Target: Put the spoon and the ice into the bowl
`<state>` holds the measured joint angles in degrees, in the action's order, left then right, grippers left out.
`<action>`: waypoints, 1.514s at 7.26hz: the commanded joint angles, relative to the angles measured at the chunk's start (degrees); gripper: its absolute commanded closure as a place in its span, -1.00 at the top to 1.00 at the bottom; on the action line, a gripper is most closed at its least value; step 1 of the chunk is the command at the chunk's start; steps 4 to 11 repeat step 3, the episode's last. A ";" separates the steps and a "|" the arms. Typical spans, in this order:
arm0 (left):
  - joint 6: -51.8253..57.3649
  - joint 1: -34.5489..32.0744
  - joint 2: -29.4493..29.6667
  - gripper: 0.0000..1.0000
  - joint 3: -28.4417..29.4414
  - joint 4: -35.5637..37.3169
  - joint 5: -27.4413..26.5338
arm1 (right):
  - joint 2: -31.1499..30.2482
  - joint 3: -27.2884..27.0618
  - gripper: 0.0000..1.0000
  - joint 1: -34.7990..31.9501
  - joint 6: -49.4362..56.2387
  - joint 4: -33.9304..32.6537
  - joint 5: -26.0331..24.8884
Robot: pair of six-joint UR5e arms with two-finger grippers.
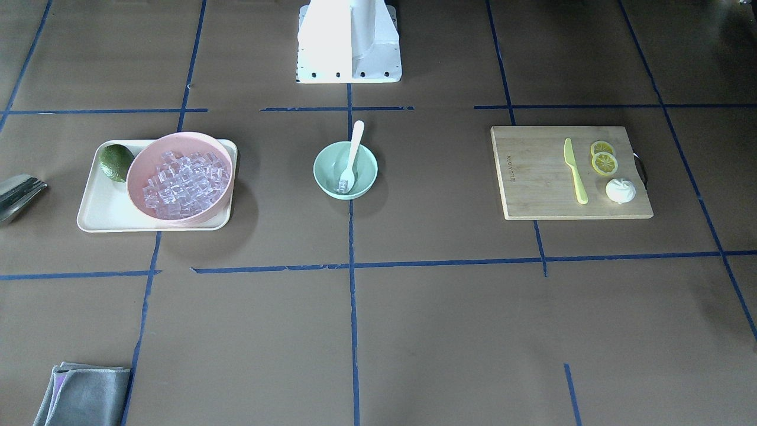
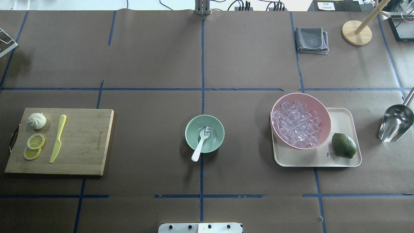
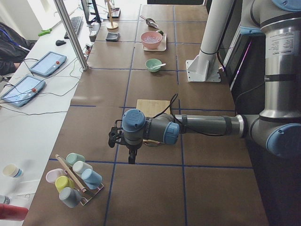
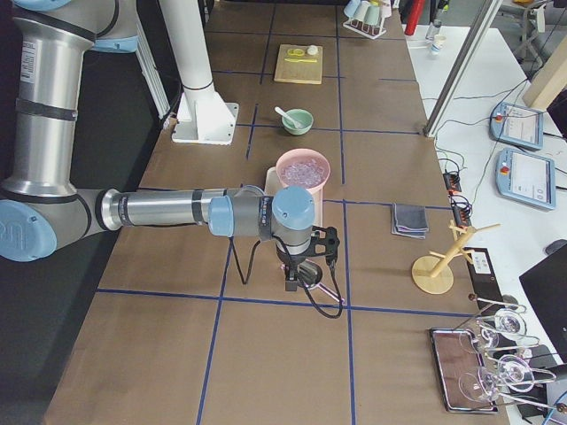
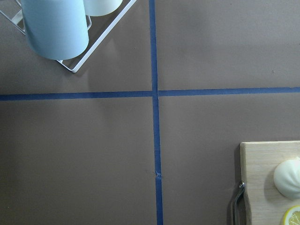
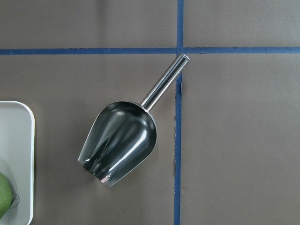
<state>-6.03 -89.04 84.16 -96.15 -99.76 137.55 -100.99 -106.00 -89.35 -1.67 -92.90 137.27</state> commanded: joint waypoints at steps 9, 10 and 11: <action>0.05 0.09 0.04 1.00 0.17 0.00 0.00 | 0.09 0.00 0.99 0.67 0.00 0.00 0.02; 0.05 0.09 0.04 1.00 0.17 0.00 0.00 | 0.09 0.00 0.99 0.67 0.00 0.00 0.02; 0.05 0.09 0.04 1.00 0.17 0.00 0.00 | 0.09 0.00 0.99 0.67 0.00 0.00 0.02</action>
